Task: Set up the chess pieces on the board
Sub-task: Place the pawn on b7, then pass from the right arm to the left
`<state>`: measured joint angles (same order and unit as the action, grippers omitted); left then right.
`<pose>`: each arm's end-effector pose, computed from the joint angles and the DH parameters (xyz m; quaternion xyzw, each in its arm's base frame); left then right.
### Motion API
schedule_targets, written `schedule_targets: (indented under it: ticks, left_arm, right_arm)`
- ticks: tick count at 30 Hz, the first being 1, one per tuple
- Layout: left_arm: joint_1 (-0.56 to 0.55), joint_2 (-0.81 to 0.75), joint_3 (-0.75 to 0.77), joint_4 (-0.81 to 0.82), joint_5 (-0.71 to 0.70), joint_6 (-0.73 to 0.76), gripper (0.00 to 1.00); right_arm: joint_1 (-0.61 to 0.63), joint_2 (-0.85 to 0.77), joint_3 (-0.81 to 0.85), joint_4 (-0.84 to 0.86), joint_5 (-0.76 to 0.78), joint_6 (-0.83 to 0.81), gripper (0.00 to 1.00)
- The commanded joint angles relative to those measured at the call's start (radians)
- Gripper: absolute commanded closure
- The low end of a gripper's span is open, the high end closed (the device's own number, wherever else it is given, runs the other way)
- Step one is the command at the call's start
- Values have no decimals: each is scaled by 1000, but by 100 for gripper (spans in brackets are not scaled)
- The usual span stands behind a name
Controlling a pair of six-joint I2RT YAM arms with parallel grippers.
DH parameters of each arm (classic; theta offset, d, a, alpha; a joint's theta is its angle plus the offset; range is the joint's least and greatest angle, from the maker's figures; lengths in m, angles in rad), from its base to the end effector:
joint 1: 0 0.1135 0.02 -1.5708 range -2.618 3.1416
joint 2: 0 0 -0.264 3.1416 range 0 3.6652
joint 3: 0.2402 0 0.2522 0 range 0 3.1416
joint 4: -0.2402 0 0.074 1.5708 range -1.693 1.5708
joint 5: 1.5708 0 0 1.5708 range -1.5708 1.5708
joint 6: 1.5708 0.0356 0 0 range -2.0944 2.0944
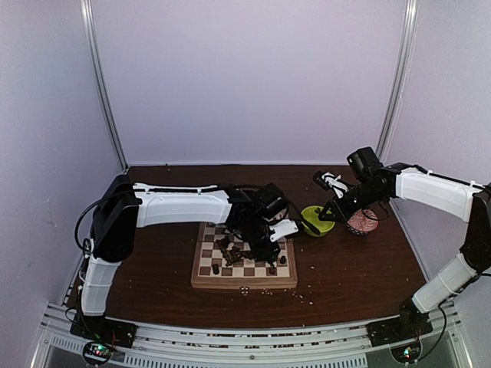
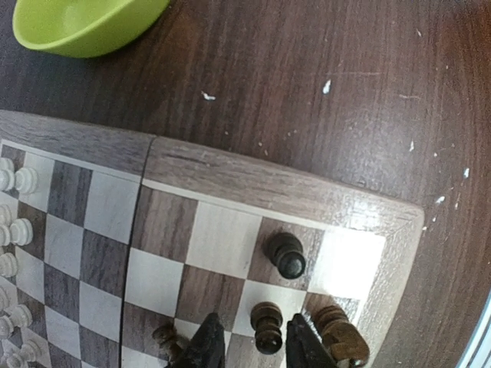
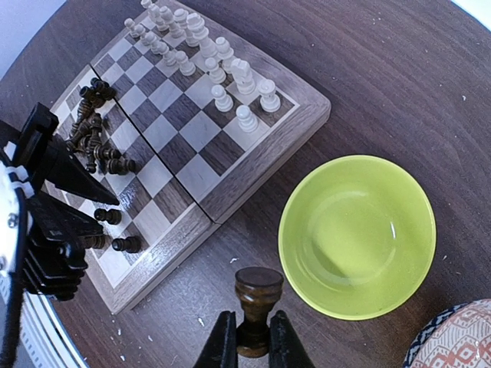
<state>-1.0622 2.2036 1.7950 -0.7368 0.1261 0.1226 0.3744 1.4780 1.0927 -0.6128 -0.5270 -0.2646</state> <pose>0.2249 -0.4126 0.1845 0.5557 0.8019 -0.1503 0.1600 0.2744 0.1271 0.2518 -0.3607 0.8562 0.2644 0.2586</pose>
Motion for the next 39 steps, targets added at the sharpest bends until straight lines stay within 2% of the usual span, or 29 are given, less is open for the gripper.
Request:
schedule_targets:
  ticks: [1, 4, 7, 12, 15, 23, 31, 39]
  left_arm:
    - [7, -109, 53, 10, -18, 20, 67]
    - [15, -167, 59, 2, -33, 37, 66]
    - [26, -267, 11, 43, -71, 58, 67]
    - [27, -543, -356, 360, 15, 282, 65]
    - [25, -618, -482, 482, 27, 400, 60]
    - [-2, -617, -499, 480, -39, 514, 56]
    - [-67, -620, -558, 524, -83, 554, 55]
    - [-100, -589, -559, 520, -152, 582, 61]
  right_arm:
    - [-6, -6, 4, 2, -24, -6, 94]
    - [-6, -19, 11, -8, -44, -20, 94]
    - [-4, -22, 32, -24, -128, -22, 94]
    - [43, 39, 147, -148, -262, -60, 93]
    - [85, 77, 214, -204, -339, -82, 93]
    - [225, 206, 381, -352, -437, -144, 93]
    - [313, 282, 458, -404, -477, -156, 93]
    - [341, 315, 482, -446, -495, -175, 93]
